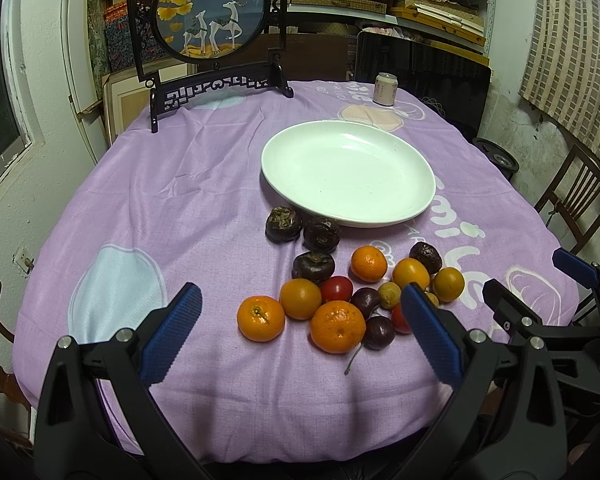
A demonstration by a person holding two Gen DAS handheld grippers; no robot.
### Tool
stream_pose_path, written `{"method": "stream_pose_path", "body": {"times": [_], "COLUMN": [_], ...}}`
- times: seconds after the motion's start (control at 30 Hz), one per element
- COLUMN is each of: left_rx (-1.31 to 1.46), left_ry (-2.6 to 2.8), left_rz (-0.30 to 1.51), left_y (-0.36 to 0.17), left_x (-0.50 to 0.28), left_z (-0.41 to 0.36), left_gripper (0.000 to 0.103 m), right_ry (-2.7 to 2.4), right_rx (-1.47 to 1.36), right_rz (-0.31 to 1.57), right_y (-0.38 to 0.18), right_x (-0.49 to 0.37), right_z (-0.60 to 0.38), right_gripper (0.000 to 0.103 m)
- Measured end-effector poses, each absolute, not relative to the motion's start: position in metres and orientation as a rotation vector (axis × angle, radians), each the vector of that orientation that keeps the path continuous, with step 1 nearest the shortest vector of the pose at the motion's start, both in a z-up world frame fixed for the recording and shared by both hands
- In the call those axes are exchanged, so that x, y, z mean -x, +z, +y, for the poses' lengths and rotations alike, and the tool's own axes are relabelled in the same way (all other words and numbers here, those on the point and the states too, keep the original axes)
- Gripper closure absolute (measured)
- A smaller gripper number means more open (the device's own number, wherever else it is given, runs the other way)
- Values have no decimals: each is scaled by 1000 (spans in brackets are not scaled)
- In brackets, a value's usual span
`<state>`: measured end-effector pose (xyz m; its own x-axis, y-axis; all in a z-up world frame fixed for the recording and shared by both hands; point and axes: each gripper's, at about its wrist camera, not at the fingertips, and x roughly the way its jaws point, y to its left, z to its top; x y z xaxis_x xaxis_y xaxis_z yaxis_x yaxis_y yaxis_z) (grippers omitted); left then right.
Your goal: Organize fruits
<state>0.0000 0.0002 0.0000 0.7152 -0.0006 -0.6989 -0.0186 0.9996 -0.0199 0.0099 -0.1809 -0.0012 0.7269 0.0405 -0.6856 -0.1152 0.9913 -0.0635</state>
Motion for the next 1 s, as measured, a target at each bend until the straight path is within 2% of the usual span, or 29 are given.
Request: {"method": "stream_pose_path", "body": {"times": [0.5, 0.67, 0.77, 0.83, 0.9, 0.97, 1.0], "left_rx": [33, 53, 69, 96, 111, 118, 121], "left_ry": [1, 60, 116, 149, 159, 166, 166], "left_rz": [784, 796, 824, 853, 867, 874, 874], "left_y": [-1, -19, -30, -40, -45, -49, -50], "left_x": [-1, 1, 3, 6, 9, 11, 12], "left_z": [3, 29, 53, 70, 78, 83, 85], "left_gripper": [2, 2, 2, 2, 2, 2, 2], "right_ry": [95, 232, 366, 439, 473, 475, 474], "right_rx": [89, -28, 1, 34, 39, 41, 43], "right_rz": [759, 816, 809, 814, 854, 896, 903], "right_y": [-8, -23, -31, -39, -50, -61, -63], "right_x": [-13, -21, -12, -6, -9, -15, -16], "right_z": [-182, -192, -177, -162, -152, -148, -147], "right_gripper": [1, 1, 2, 17, 52, 61, 61]}}
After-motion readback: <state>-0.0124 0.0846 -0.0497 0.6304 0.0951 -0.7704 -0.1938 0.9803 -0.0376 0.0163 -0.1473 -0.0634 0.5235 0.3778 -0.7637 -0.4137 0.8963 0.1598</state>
